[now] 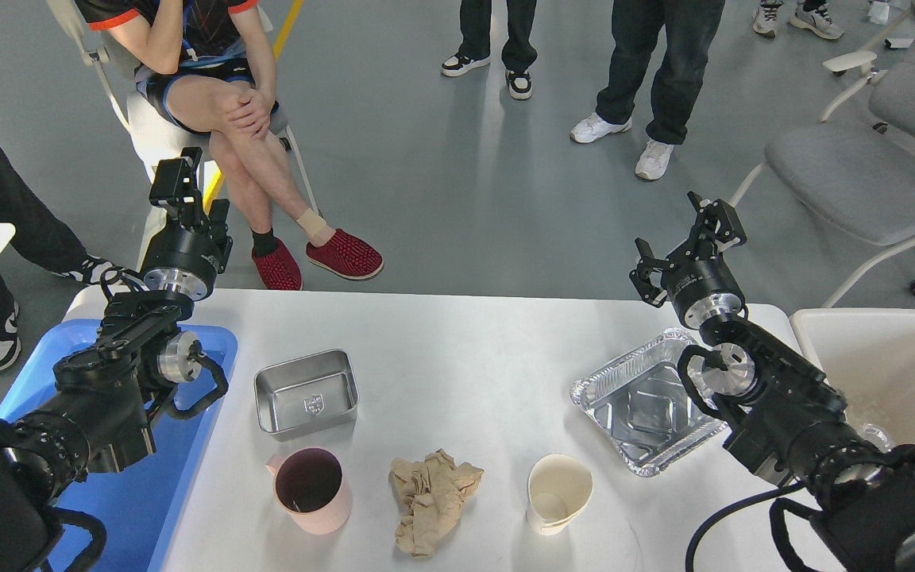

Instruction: Tidy desktop

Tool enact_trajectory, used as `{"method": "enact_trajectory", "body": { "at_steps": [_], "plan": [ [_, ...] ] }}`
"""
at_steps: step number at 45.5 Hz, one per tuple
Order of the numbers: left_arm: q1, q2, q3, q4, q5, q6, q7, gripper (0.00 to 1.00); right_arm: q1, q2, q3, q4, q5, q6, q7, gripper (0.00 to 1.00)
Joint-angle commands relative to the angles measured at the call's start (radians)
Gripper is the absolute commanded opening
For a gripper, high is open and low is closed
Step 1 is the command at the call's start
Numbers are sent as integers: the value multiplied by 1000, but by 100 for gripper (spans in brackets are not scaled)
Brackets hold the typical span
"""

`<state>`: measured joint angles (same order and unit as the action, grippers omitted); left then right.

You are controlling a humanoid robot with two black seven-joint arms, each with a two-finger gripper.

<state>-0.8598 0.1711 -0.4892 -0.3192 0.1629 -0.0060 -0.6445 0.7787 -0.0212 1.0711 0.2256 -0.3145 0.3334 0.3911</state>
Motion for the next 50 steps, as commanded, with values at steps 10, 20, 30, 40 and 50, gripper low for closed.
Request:
{"method": "enact_trajectory", "body": {
  "at_steps": [10,20,30,40,50],
  "plan": [
    [1,4,-2,0,-2,3,0,96,1,1,0,0,0,-1,0,100],
    [7,7,-40,0,-13,-6,-3,96,1,6,1,0,0,-1,0,100],
    [2,14,-32,-1,-8,-25,32,96,1,6,0,0,0,1,0,100],
    [-13,51,141,-11,41,-112,95,96,1,10,0,1,2,1,0,100],
    [-79,174,538,-40,49,-225,94,96,1,10,3,1,0,3,0,100]
  ]
}}
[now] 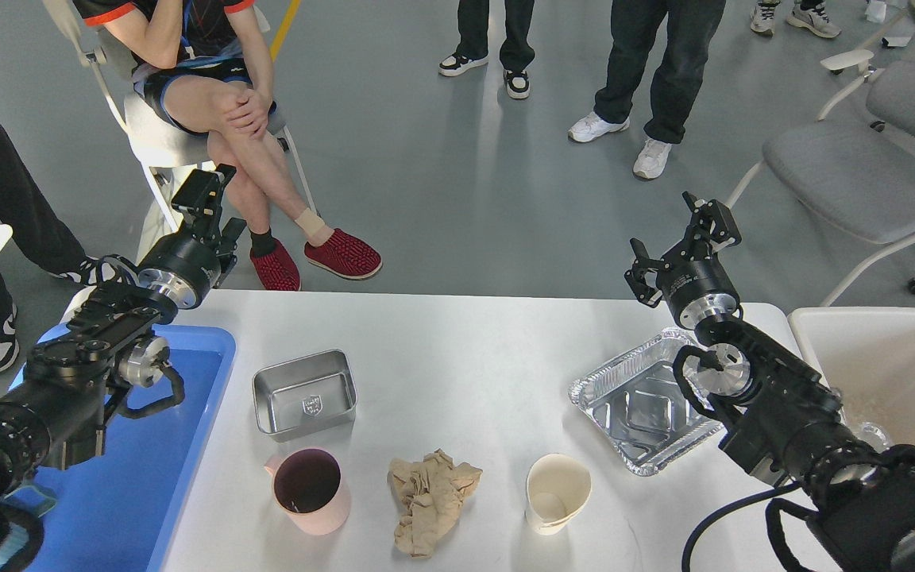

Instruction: Tidy desktop

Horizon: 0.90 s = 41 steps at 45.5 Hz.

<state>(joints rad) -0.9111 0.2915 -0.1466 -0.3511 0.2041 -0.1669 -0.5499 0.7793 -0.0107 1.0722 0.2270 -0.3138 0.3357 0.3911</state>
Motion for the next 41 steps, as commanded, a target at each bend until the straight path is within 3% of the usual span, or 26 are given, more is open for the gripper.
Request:
{"method": "enact_trajectory", "body": {
  "at_steps": [1,7,8,16,20,27,31,34,35,41],
  "plan": [
    [-32,64,232,-6,12,-77,-1,96,-2,0,2,0,-1,0,0,100],
    [-55,124,395,-12,66,-134,-19,96,-2,1,2,0,1,0,0,100],
    [-70,171,444,-20,119,-178,-40,96,-2,6,2,0,1,0,0,100],
    [-144,360,469,-107,394,-285,-99,95,-2,12,2,0,1,0,2,100],
    [-186,506,469,-248,510,-324,-127,95,-2,18,3,0,1,0,2,100],
    [-221,878,463,-647,725,-327,-125,95,-2,18,3,0,1,0,2,100],
    [-250,1078,453,-811,819,-348,-125,95,-2,17,3,0,1,2,2,100],
    [-268,1149,453,-859,845,-371,-125,95,-2,17,3,0,1,2,2,100],
    [-300,1234,450,-885,863,-437,-125,95,-2,18,2,0,1,2,2,100],
    [-396,1298,426,-887,906,-554,-130,95,-2,20,2,0,1,2,2,100]
  ]
}}
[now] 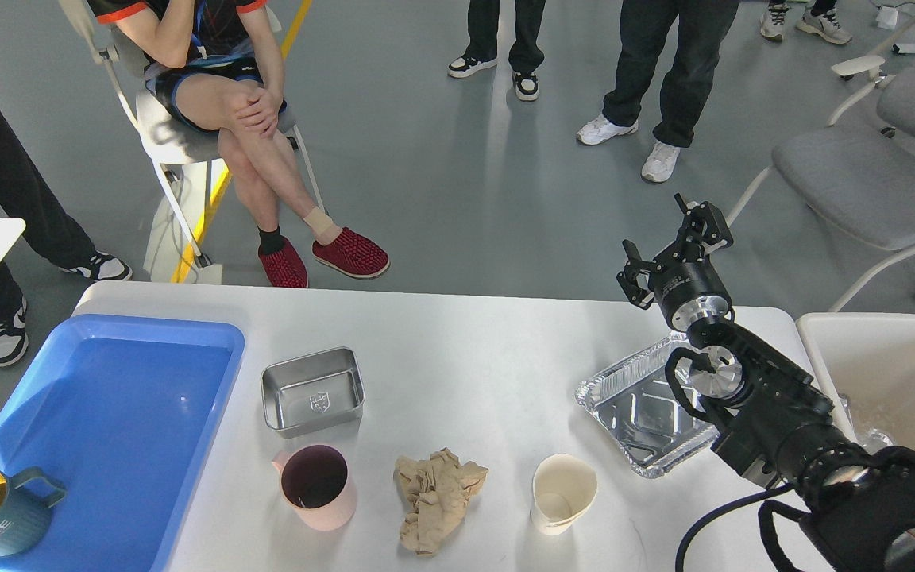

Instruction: Tidy desktop

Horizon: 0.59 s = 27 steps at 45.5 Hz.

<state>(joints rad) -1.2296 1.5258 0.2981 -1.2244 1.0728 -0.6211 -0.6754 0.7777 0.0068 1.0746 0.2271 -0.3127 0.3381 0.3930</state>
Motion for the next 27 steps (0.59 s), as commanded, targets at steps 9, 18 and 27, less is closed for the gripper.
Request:
{"method": "enact_trajectory", "body": {
  "at_steps": [9,18,27],
  "plan": [
    [-125,53,-24,-12,52,-151,-4,95,2,13,-2,0,0,-1,0,100],
    [-133,36,-43,-10,55,-117,-12,96,2,12,-1,0,0,-1,0,100],
    [-116,-64,-30,-10,58,-105,7,96,2,16,-2,0,0,-2,0,100]
  ]
}}
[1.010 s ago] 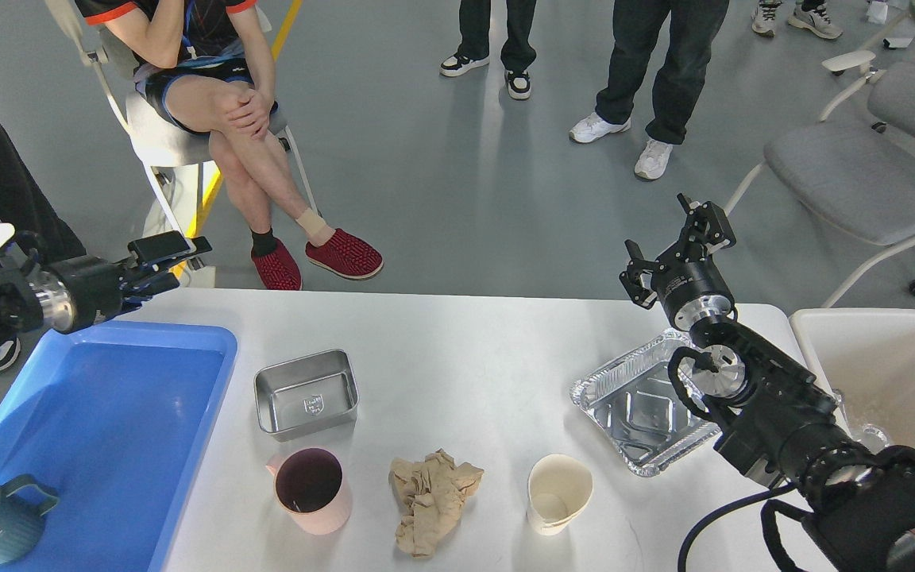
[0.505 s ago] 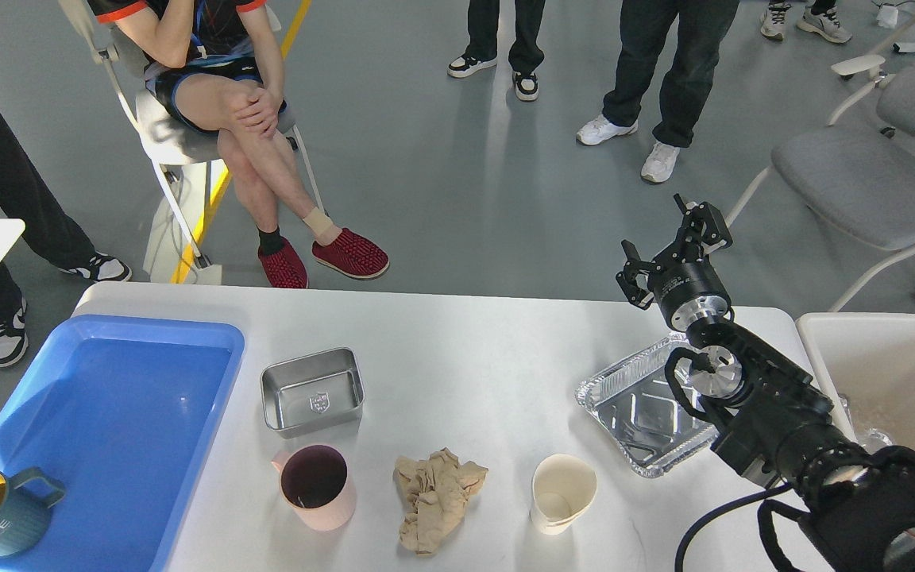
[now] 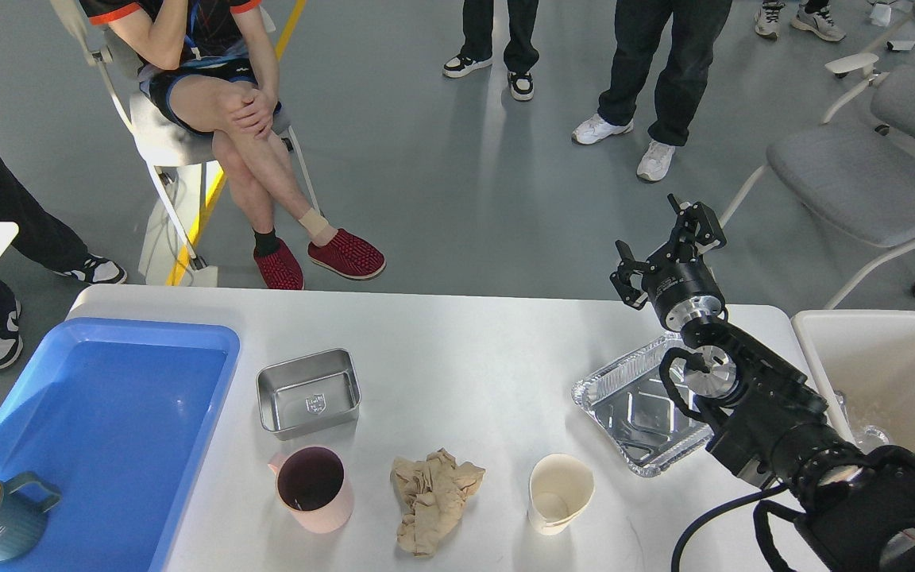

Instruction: Tidy desktop

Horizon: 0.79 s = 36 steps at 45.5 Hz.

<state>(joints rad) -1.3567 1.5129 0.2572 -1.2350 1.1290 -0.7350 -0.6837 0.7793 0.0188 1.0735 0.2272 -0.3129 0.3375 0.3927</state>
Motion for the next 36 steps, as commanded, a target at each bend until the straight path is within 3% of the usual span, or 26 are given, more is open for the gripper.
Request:
{"method": "enact_trajectory", "body": {
  "at_steps": [1,6,18,29,36],
  "plan": [
    [19,-65,11,0,2,17,18,96,0,7,-1,0,0,-2,0,100],
    [100,-174,16,0,-12,109,36,96,3,15,-1,0,0,-2,0,100],
    [271,-371,13,0,-15,226,104,96,3,13,-1,0,0,-2,0,100],
    [338,-528,8,15,-26,270,150,96,3,13,-1,0,0,-2,0,100],
    [402,-565,5,17,-44,290,179,96,3,13,-1,0,0,-2,0,100]
  ]
}}
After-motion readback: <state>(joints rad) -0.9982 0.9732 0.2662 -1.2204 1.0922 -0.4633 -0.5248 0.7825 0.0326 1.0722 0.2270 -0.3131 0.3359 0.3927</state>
